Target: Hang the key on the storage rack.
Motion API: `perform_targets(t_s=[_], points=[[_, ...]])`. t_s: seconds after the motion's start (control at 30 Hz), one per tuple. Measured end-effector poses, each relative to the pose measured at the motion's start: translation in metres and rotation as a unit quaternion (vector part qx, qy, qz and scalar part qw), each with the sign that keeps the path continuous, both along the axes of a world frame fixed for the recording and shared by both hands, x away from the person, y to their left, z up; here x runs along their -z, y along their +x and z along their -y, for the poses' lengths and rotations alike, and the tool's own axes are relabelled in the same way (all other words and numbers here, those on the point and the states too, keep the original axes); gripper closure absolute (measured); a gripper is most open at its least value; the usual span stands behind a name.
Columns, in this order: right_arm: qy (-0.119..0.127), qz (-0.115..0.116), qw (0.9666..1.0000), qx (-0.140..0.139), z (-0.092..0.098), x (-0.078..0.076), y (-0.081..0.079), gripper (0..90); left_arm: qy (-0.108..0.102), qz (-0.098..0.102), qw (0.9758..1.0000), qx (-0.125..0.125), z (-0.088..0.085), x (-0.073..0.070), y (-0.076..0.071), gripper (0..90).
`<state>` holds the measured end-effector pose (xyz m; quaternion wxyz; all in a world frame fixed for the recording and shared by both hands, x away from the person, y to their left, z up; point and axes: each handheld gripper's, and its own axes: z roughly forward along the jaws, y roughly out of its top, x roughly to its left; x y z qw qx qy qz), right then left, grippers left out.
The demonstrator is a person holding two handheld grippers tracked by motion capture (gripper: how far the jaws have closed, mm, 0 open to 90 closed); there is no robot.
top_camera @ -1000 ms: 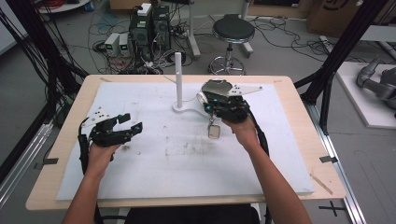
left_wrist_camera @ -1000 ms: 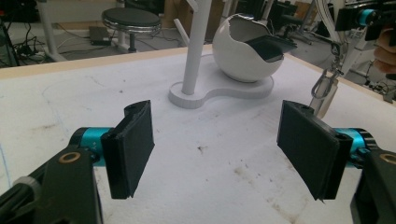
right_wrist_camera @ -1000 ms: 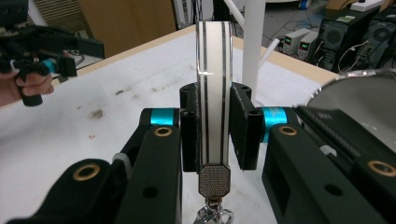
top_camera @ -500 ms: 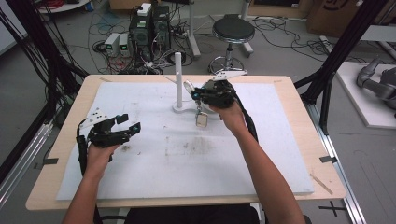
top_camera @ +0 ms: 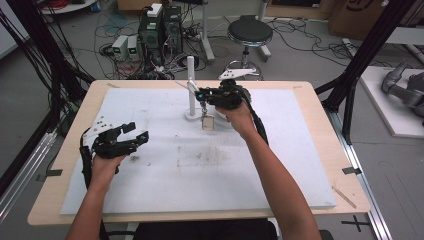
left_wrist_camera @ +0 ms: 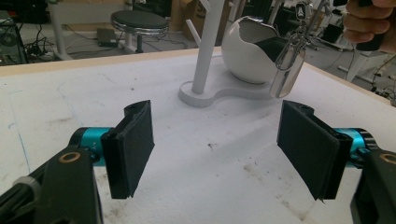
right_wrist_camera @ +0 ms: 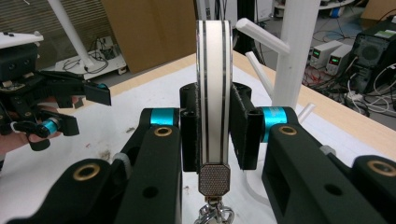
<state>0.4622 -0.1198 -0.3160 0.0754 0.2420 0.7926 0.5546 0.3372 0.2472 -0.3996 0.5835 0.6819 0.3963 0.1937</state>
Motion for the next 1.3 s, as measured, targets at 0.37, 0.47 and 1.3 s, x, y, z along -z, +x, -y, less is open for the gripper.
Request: perform_targets(t_s=[0.37, 0.47, 1.3], points=[[0.002, -0.007, 1.0, 0.001, -0.011, -0.007, 0.014, 76.3, -0.001, -0.003, 1.0, 0.0, 0.001, 0.001, 0.001, 27.0], [0.002, -0.016, 0.9999, 0.006, -0.01, -0.005, 0.018, 76.3, -0.002, -0.002, 1.0, 0.001, 0.0, 0.001, 0.0, 27.0], [0.025, -0.042, 0.9987, 0.015, -0.006, 0.006, 0.032, 74.9, -0.003, -0.003, 1.0, 0.002, -0.001, 0.002, 0.001, 27.0]])
